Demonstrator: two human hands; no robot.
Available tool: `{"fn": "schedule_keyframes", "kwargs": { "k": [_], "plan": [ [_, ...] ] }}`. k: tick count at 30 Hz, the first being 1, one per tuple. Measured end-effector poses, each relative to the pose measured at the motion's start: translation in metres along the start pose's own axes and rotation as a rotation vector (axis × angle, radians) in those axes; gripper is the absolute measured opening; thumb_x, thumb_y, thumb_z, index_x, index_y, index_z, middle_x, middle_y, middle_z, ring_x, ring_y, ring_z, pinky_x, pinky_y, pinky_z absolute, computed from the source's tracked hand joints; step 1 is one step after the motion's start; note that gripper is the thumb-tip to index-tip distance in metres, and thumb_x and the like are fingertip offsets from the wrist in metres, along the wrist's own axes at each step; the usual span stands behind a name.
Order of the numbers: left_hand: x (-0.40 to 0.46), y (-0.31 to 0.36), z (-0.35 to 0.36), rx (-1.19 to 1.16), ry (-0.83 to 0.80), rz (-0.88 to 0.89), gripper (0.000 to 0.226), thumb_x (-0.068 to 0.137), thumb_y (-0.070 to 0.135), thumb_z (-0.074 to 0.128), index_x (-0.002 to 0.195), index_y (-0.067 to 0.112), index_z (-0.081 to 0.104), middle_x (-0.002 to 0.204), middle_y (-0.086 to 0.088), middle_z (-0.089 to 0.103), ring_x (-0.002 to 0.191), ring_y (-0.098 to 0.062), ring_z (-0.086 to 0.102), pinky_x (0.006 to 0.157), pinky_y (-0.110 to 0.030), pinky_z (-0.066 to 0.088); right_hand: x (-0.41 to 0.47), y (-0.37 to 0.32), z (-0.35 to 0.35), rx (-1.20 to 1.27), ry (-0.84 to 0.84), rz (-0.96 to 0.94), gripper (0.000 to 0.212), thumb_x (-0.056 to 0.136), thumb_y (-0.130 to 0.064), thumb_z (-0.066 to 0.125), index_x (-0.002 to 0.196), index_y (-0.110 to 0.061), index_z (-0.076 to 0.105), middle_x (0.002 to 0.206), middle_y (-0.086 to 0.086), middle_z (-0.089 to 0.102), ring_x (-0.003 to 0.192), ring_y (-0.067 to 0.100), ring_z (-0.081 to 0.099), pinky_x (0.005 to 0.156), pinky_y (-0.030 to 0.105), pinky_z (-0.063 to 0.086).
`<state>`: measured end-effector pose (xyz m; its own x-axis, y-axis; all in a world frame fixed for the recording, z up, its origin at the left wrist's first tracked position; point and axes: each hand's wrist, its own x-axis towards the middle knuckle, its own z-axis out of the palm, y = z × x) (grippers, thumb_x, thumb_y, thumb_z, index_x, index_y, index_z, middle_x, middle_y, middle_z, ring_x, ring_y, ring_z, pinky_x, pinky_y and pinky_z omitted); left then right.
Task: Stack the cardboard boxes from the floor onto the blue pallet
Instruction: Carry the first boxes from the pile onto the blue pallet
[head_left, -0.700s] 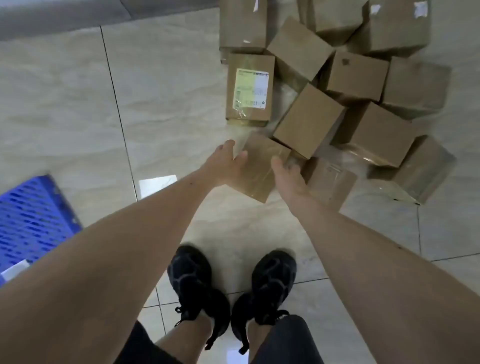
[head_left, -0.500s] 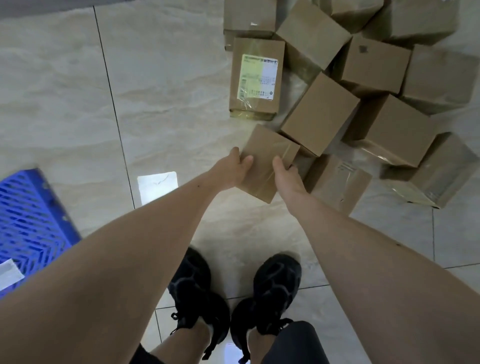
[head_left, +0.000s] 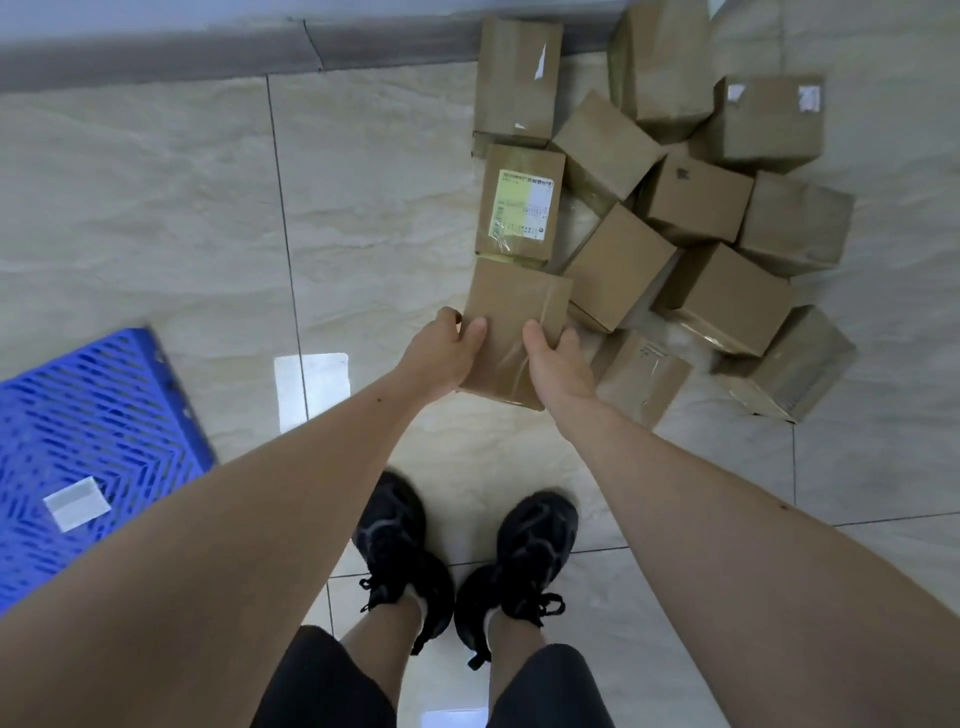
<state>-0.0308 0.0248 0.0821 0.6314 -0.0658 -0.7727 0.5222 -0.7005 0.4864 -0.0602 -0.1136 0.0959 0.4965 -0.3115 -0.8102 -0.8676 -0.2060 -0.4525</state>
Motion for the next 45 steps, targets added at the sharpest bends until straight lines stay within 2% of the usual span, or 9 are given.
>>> {"fn": "schedule_keyframes", "kwargs": {
  "k": [4,8,17,20,22,27,31,37,45],
  "plan": [
    [-0.042,0.023,-0.047,-0.046,0.054,0.03,0.048,0.1,0.045,0.037,0.127,0.006,0.046,0.12,-0.014,0.056,0.102,-0.028,0.056,0.073,-0.032,0.043,-0.051,-0.047,-0.007,-0.005,-0.02,-0.078,0.046,0.095,-0.05,0.047,0.13,-0.02,0.046,0.121,0.001,0.055,0.095,0.018,0.051,0.077,0.027,0.037],
    [-0.087,0.04,-0.092,-0.102,0.096,0.001,0.051,0.099,0.049,0.035,0.125,0.006,0.046,0.121,-0.014,0.051,0.1,-0.028,0.055,0.06,-0.026,0.042,-0.098,-0.092,-0.006,0.016,-0.023,-0.143,0.048,0.093,-0.052,0.048,0.129,-0.02,0.043,0.121,0.0,0.055,0.102,0.019,0.052,0.084,0.03,0.037],
    [-0.187,0.017,-0.158,-0.256,0.306,-0.013,0.053,0.097,0.051,0.04,0.126,0.007,0.044,0.123,-0.015,0.047,0.108,-0.032,0.054,0.082,-0.035,0.047,-0.202,-0.148,0.021,-0.14,-0.157,-0.3,0.053,0.098,-0.054,0.041,0.142,-0.026,0.032,0.111,-0.007,0.045,0.104,0.017,0.046,0.085,0.028,0.03],
    [-0.226,-0.003,-0.171,-0.332,0.358,-0.042,0.051,0.098,0.05,0.04,0.126,0.009,0.044,0.121,-0.011,0.044,0.101,-0.027,0.052,0.06,-0.023,0.043,-0.236,-0.149,0.04,-0.193,-0.193,-0.355,0.051,0.097,-0.054,0.042,0.139,-0.025,0.036,0.109,-0.006,0.05,0.1,0.018,0.049,0.082,0.027,0.031],
    [-0.251,-0.022,-0.181,-0.382,0.388,-0.052,0.05,0.098,0.049,0.04,0.127,0.009,0.044,0.12,-0.011,0.043,0.097,-0.024,0.05,0.051,-0.018,0.038,-0.257,-0.148,0.059,-0.232,-0.22,-0.375,0.05,0.097,-0.054,0.043,0.137,-0.025,0.037,0.109,-0.005,0.053,0.099,0.02,0.051,0.08,0.028,0.032],
    [-0.296,-0.081,-0.209,-0.467,0.451,-0.066,0.052,0.099,0.046,0.041,0.133,0.007,0.041,0.128,-0.011,0.051,0.115,-0.027,0.053,0.077,-0.029,0.046,-0.307,-0.143,0.117,-0.287,-0.276,-0.418,0.049,0.095,-0.055,0.045,0.133,-0.025,0.038,0.112,-0.003,0.057,0.1,0.021,0.056,0.08,0.03,0.038],
    [-0.329,-0.135,-0.236,-0.533,0.46,-0.076,0.05,0.099,0.046,0.043,0.131,0.008,0.041,0.126,-0.006,0.055,0.104,-0.019,0.053,0.07,-0.024,0.041,-0.343,-0.135,0.174,-0.338,-0.3,-0.431,0.052,0.093,-0.057,0.045,0.134,-0.027,0.036,0.117,-0.002,0.06,0.104,0.023,0.059,0.086,0.034,0.044],
    [-0.369,-0.244,-0.277,-0.614,0.414,-0.079,0.062,0.09,0.046,0.06,0.135,0.01,0.037,0.129,-0.006,0.057,0.117,-0.022,0.056,0.102,-0.037,0.044,-0.393,-0.108,0.276,-0.371,-0.33,-0.427,0.058,0.092,-0.057,0.05,0.139,-0.026,0.035,0.121,-0.001,0.06,0.107,0.021,0.059,0.093,0.034,0.047],
    [-0.38,-0.352,-0.327,-0.612,0.396,-0.109,0.061,0.089,0.045,0.063,0.134,0.011,0.04,0.126,-0.004,0.058,0.113,-0.021,0.058,0.101,-0.038,0.046,-0.422,-0.084,0.39,-0.295,-0.388,-0.372,0.055,0.094,-0.049,0.054,0.139,-0.022,0.037,0.117,-0.004,0.058,0.099,0.016,0.057,0.087,0.028,0.045]
  ]
}}
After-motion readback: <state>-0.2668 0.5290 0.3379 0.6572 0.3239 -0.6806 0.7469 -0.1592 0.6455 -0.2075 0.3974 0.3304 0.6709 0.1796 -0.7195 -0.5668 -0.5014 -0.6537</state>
